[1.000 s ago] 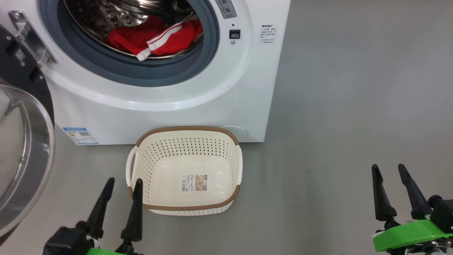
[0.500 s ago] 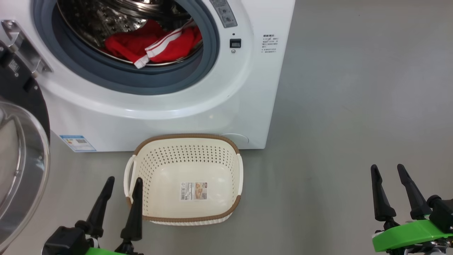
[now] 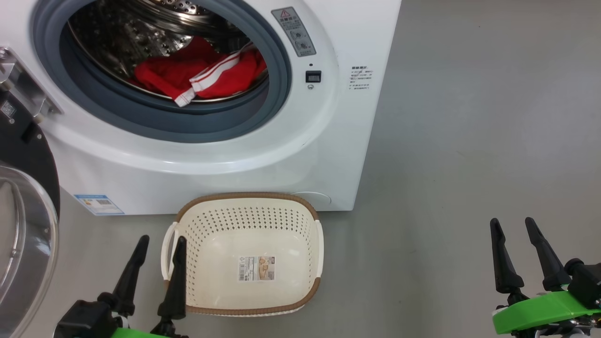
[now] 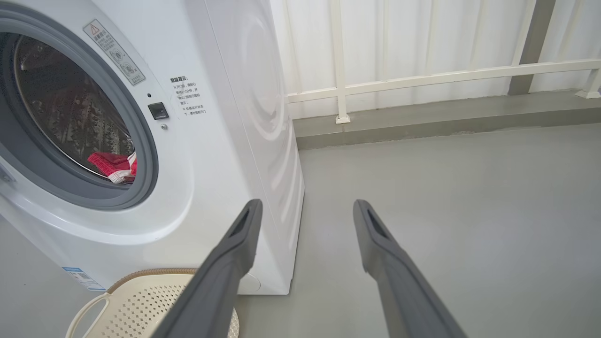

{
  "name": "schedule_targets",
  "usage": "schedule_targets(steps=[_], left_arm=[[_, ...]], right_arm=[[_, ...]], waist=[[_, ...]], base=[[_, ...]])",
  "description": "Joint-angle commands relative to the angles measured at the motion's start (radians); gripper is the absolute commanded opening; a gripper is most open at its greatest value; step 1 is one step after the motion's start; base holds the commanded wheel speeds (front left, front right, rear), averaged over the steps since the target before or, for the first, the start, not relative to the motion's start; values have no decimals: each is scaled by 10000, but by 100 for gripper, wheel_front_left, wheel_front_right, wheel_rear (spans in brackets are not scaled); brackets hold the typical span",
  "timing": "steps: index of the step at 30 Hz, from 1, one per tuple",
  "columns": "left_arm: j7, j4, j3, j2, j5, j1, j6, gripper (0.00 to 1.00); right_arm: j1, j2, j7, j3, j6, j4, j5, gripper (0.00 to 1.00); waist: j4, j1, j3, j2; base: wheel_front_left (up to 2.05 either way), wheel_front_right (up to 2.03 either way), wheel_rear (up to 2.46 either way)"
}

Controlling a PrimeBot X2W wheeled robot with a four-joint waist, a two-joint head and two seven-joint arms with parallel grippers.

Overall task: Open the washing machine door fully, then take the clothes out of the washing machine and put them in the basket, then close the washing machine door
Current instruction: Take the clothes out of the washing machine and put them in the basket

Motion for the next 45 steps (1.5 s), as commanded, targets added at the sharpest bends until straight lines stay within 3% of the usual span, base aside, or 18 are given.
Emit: schedule_targets(steps=[1,12,20,29,45], left_arm=[[-51,-213,375,99,66,-265,-57,100],[-51,-63,308,98,318,-364,-57,100],[-51,581,201,208,870,-1971,-57,100],[-51,2875,-288,542,1602,-5271,-54,100],[63,8248,-559,1037,2098,-10868,86,100]], right_arm=[[-161,-119,-65,257,65,-257,7,100],[-226,-89,-65,317,65,-276,10,100],[-600,-23,-65,408,65,-361,31,100],[-1163,119,-65,558,65,-501,112,100],[-2030,253,-65,1099,65,-714,255,100]], waist=[[2,0,1,0],[-23,0,189,0],[-236,0,938,0],[-707,0,2165,0],[-1243,0,3795,0]], base=[[0,0,0],[0,0,0],[0,0,0],[0,0,0],[0,0,0]])
